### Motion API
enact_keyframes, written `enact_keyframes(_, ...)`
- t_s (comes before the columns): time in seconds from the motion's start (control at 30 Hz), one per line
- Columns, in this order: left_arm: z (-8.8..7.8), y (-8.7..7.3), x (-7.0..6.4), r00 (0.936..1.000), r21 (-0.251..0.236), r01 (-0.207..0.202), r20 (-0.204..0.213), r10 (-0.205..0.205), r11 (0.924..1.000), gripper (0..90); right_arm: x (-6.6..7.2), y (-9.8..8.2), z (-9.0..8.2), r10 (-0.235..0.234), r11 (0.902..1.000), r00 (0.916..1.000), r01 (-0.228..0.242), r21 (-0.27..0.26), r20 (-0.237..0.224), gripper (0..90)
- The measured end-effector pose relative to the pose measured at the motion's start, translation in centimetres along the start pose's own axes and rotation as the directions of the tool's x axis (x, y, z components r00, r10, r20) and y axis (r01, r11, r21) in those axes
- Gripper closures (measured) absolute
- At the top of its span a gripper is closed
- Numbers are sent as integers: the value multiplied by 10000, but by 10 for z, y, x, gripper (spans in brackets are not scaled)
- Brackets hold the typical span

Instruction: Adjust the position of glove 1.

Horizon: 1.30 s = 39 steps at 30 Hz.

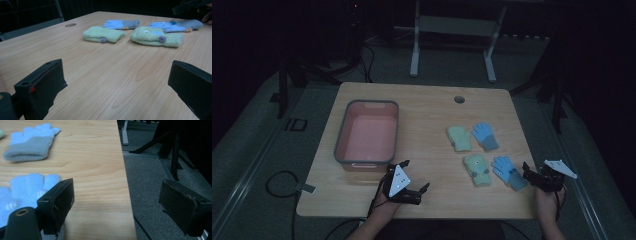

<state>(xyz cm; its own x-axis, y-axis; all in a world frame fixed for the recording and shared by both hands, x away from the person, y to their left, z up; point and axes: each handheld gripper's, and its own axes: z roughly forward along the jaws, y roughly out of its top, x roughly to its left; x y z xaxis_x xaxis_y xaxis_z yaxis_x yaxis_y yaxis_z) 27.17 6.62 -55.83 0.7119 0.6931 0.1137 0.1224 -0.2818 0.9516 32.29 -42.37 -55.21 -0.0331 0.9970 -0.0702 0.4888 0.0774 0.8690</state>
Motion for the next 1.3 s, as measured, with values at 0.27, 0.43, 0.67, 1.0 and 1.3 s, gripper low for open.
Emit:
enact_keyframes(0.27,0,0,1,9999,-14,99,36,-99,10000,5,-1,2,3,-120,9992,9984,141,378,-545,112)
enact_keyframes(0.43,-1,0,1,10000,-17,75,54,-75,10000,5,4,7,-1,-237,9984,9973,272,501,-689,140)
enact_keyframes(0.67,-1,0,1,9999,-50,49,104,-49,10000,5,15,31,-9,-440,9927,9912,574,1064,-1246,125)
enact_keyframes(1.0,-1,-1,2,9998,-82,103,146,-102,9999,5,30,73,-23,-873,9940,9778,981,477,-1903,107)
enact_keyframes(1.3,-1,-1,2,9998,-106,108,192,-106,9999,5,46,101,-23,-1105,9923,9629,1208,270,-2463,136)
